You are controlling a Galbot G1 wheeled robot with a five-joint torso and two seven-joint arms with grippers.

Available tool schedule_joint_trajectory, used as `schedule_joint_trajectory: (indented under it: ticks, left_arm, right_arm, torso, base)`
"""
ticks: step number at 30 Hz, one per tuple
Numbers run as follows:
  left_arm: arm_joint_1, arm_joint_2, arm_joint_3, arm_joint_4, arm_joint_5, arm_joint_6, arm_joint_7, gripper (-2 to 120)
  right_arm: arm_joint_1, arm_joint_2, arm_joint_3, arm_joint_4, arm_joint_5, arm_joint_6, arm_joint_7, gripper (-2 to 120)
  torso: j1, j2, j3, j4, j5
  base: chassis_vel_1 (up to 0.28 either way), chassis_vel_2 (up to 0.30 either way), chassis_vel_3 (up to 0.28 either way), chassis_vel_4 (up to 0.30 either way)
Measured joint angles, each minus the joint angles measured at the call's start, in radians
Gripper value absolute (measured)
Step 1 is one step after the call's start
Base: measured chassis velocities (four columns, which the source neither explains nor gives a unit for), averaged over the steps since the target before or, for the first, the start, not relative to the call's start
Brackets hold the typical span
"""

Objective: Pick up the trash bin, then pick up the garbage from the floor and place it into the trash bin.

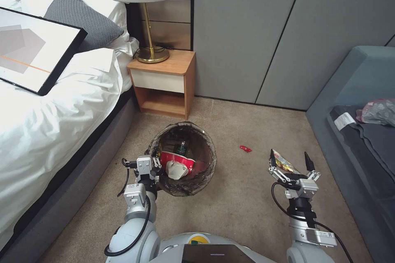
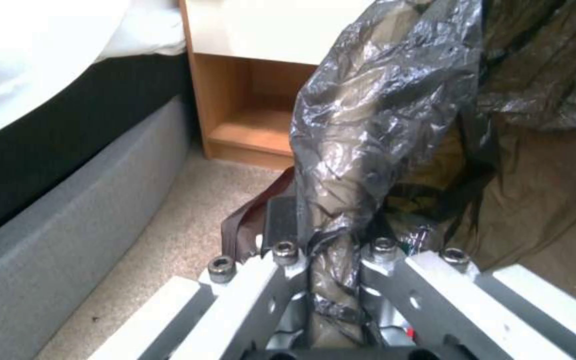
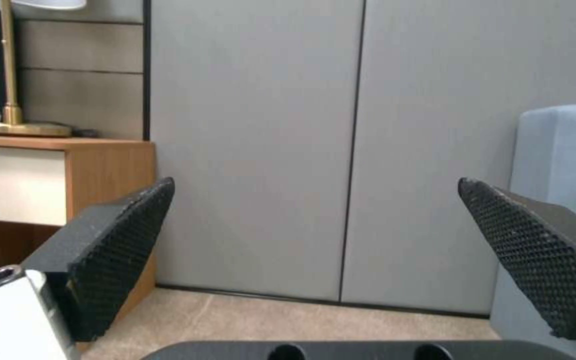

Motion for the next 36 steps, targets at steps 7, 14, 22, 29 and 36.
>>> schedule_joint_trajectory:
  ticks: [7,14,22,29,36]
  left_arm:
    - [0.0,0.0,0.0,0.0,0.0,0.0,0.0,2]
    - [0.0,0.0,0.0,0.0,0.0,0.0,0.0,2]
    - [0.0,0.0,0.0,0.0,0.0,0.0,0.0,2]
    - [0.0,0.0,0.0,0.0,0.0,0.0,0.0,2]
    - [0.0,0.0,0.0,0.0,0.0,0.0,0.0,2]
  right_arm:
    - [0.006,-0.002,0.008,-0.005,0.005,0.002,-0.005,100]
    - [0.011,-0.004,0.011,-0.011,0.006,0.005,-0.008,100]
    - [0.023,-0.003,0.017,-0.026,0.004,0.021,-0.021,100]
    - [0.048,-0.002,0.045,-0.056,-0.024,0.075,-0.067,100]
    - [0.059,-0.008,0.052,-0.063,-0.026,0.076,-0.069,100]
  torso:
    - [0.0,0.0,0.0,-0.0001,0.0]
    - [0.0,0.0,0.0,0.0002,0.0]
    - [0.0,0.0,0.0,0.0,0.0]
    - [0.0,0.0,0.0,-0.0002,0.0]
    - [0.0,0.0,0.0,-0.0001,-0.0001]
  base:
    - [-0.067,0.077,0.063,-0.074]
    - [-0.171,0.185,0.19,-0.177]
    - [-0.185,0.164,0.167,-0.157]
    - [-0.058,0.061,0.061,-0.062]
    - [0.0,0.0,0.0,0.0]
